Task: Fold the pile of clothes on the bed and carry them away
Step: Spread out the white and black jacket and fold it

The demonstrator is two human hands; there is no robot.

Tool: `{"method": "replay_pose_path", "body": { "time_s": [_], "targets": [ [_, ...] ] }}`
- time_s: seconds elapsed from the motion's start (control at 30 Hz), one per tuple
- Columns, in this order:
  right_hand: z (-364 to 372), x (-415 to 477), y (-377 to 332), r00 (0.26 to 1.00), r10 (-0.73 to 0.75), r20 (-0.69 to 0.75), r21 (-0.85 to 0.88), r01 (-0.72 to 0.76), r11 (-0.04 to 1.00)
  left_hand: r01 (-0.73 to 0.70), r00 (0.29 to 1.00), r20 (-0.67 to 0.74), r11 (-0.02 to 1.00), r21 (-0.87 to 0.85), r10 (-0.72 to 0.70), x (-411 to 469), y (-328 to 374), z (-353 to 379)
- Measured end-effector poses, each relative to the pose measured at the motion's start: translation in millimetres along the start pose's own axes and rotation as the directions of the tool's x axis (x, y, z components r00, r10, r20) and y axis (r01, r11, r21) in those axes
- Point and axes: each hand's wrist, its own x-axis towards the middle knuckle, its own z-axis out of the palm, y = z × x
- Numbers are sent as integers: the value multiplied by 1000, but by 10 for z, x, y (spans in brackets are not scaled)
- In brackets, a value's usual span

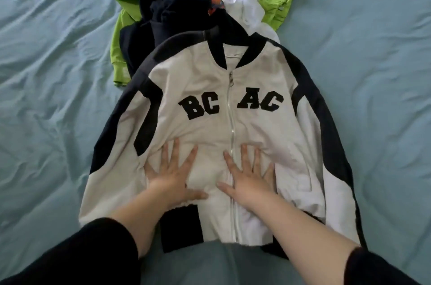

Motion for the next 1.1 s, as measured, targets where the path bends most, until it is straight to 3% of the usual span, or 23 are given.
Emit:
{"method": "replay_pose_path", "body": {
  "time_s": [0.13,0.3,0.4,0.5,0.57,0.67,0.77,0.83,0.93,1.03,1.1],
  "targets": [
    [5,72,-43,999,14,-32,1,-14,1000,-21,1000,16,1000,-3,21,80,15,-12],
    [124,-413,-230,989,-8,-146,56,17,998,-96,973,-216,993,-72,79,-480,-86,161],
    [424,-864,-541,960,-190,-206,-14,191,981,19,961,-272,990,-141,-57,-1004,-358,477],
    [729,-1108,-923,904,-379,-196,-156,353,923,239,943,-159,929,-282,-291,-1394,-689,807],
    [844,-1107,-1149,917,-366,-160,-172,339,925,284,934,-90,870,-403,-347,-1521,-836,922],
    [878,-967,-1329,974,-221,-42,-128,214,968,164,936,-193,851,-498,-293,-1574,-964,907],
    [823,-886,-1383,986,-167,1,-134,166,977,155,925,-276,921,-358,-263,-1531,-1217,658],
    [792,-906,-1387,989,-146,7,-136,146,980,228,900,-329,953,-198,-284,-1520,-1506,376],
    [743,-908,-1427,993,-113,28,-124,115,985,378,848,-385,925,-44,-365,-1587,-2025,-36],
    [662,-865,-1531,991,-96,89,-102,105,989,470,851,-275,883,16,-448,-1676,-2285,-121],
    [610,-865,-1587,986,-112,122,-70,121,990,447,877,-201,894,14,-436,-1685,-2209,3]
  ]
}}
